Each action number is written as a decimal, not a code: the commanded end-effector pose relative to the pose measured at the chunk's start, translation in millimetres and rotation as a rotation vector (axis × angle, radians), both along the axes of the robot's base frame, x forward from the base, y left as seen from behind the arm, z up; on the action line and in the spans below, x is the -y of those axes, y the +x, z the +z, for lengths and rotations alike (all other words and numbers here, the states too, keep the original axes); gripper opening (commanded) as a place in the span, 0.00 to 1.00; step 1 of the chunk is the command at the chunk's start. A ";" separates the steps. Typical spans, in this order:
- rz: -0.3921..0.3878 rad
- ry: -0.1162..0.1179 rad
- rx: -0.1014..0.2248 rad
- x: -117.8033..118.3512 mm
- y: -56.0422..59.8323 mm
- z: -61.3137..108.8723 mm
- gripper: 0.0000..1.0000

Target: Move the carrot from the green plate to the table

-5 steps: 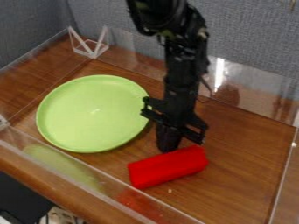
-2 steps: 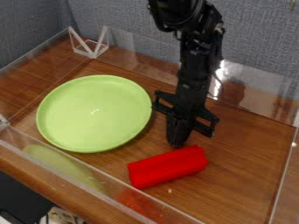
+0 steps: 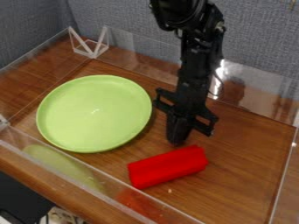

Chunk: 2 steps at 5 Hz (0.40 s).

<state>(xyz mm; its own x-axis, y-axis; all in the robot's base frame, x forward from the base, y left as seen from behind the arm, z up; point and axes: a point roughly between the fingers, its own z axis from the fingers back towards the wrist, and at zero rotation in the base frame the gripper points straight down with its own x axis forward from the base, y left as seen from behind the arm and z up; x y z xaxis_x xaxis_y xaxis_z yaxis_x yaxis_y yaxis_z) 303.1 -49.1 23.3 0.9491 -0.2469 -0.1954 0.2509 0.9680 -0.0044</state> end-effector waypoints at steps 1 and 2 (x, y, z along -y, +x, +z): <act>0.003 -0.005 0.020 -13.1 -2.2 8.5 0.00; 0.010 -0.003 0.008 -25.7 -9.3 10.0 0.00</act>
